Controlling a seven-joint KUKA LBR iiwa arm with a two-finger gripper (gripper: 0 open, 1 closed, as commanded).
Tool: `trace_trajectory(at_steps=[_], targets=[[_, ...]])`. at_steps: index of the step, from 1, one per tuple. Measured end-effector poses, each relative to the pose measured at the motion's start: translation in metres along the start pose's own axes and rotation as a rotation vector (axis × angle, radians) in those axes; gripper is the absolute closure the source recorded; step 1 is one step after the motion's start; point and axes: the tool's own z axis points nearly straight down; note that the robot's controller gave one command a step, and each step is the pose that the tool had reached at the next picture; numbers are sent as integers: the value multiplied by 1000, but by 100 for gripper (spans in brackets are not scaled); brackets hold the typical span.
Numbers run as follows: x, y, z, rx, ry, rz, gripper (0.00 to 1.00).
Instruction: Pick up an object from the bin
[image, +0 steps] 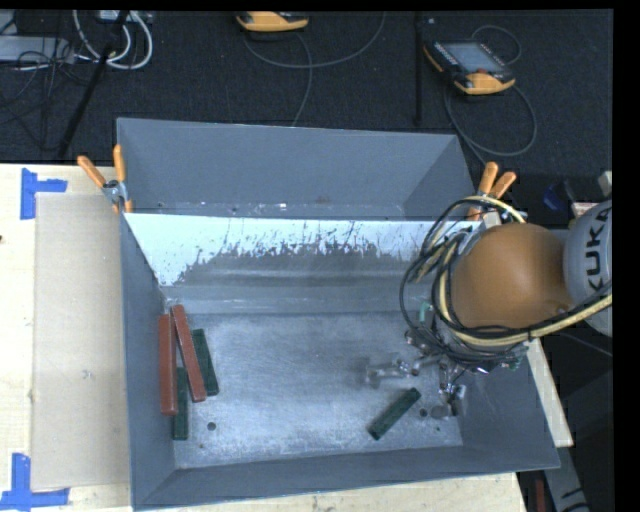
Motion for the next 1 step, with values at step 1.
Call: trace_trajectory(at_steps=[1], targets=[[-32, 27, 36, -4, 0, -180, 0]])
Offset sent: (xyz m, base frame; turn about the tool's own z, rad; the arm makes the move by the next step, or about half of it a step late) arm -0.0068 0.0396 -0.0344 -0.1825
